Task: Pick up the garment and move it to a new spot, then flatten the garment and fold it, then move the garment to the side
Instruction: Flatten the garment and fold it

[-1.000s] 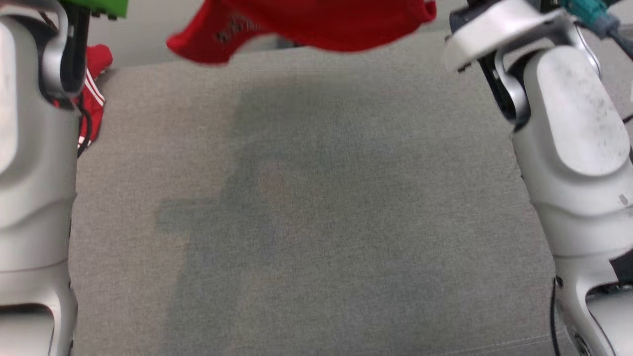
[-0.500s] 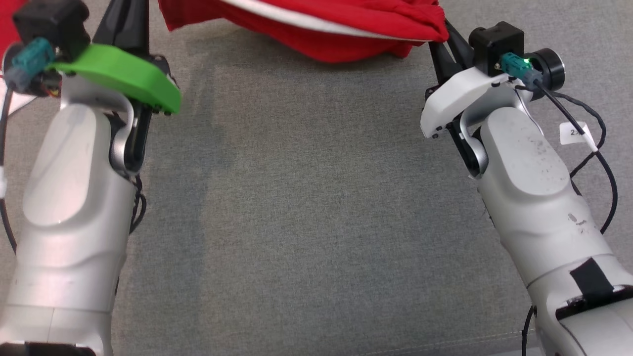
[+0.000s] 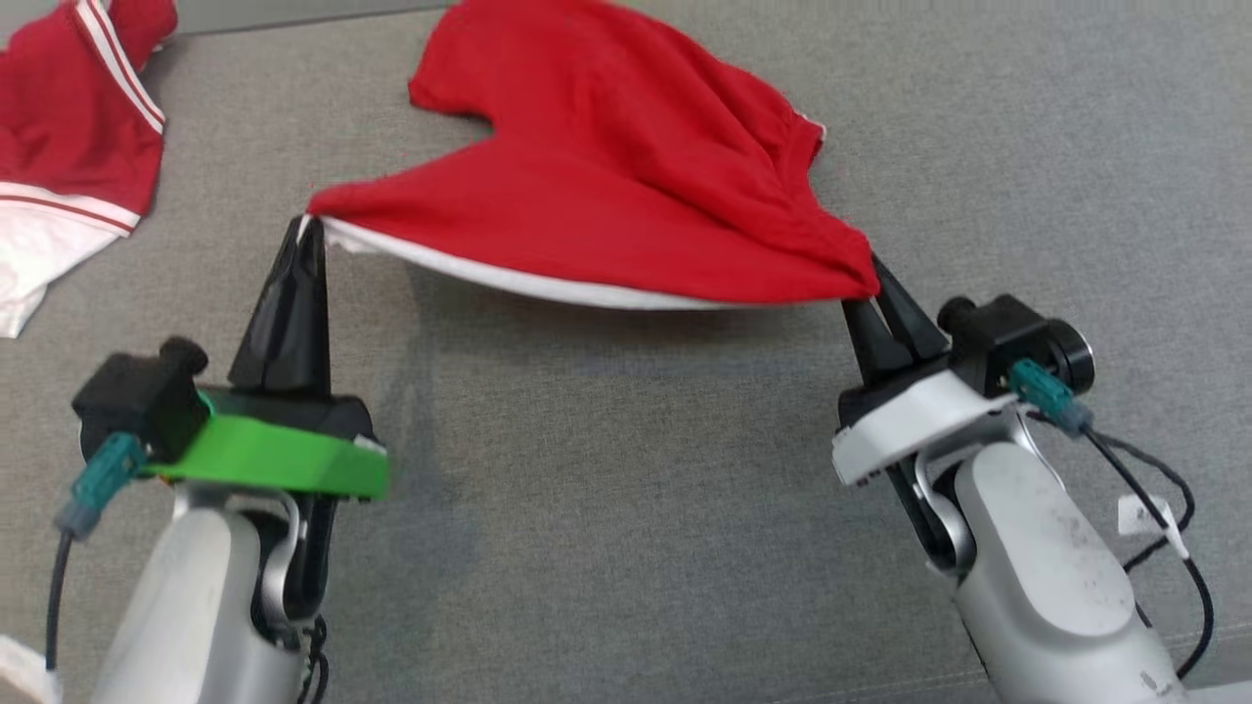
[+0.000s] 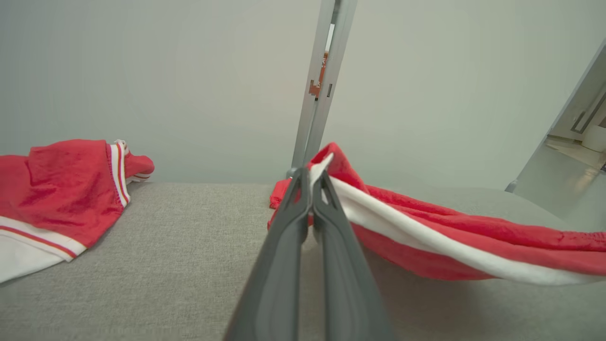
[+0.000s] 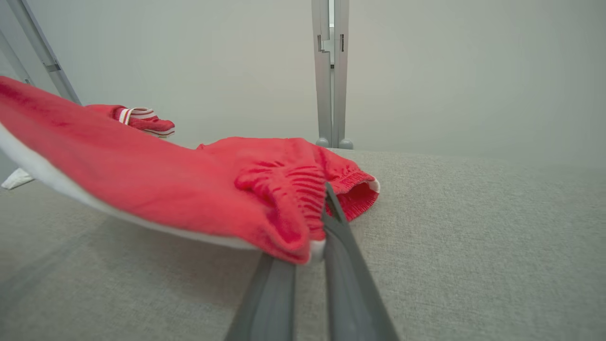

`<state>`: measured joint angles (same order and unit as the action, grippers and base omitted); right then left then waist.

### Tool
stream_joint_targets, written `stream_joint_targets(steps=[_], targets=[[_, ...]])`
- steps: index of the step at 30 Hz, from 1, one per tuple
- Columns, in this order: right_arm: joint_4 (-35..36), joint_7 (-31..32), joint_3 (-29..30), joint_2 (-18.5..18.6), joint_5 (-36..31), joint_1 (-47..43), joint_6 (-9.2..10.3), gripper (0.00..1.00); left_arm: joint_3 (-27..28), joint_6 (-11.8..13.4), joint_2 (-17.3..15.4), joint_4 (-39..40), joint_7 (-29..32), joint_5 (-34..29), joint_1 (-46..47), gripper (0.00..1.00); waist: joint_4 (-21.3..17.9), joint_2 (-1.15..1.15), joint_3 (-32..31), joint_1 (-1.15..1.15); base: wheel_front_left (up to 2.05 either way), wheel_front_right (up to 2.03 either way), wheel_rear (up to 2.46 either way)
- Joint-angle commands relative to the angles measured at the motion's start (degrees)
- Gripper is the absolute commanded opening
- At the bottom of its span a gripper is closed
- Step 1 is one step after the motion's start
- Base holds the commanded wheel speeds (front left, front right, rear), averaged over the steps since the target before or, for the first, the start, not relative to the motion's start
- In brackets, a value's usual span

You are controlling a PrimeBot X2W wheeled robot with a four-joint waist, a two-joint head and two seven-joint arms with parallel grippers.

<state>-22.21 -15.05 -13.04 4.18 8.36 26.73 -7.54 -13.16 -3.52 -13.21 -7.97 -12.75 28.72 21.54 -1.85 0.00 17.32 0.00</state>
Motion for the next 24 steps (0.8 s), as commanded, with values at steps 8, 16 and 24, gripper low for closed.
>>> stream_joint_targets(steps=[8,16,24], targets=[[12.2,0.2,0.3,1.9,0.9,-14.5,0.1,0.0,-0.7,5.2,-0.3,17.9,1.5,0.2,-18.0,0.0,1.7,0.0,-8.4,0.0,0.0,0.0,0.0],[27.8,6.3,1.7,3.4,-0.3,-27.8,0.1,0.0,-1.1,10.1,-0.3,30.4,3.6,-0.4,-29.6,0.0,1.8,0.0,-12.4,0.0,0.0,0.0,0.0],[29.4,10.9,1.8,3.0,0.7,-33.4,0.09,0.0,-1.1,10.2,-1.2,29.0,4.4,0.4,-31.2,0.0,0.9,0.0,-11.0,0.0,0.0,0.0,0.0]])
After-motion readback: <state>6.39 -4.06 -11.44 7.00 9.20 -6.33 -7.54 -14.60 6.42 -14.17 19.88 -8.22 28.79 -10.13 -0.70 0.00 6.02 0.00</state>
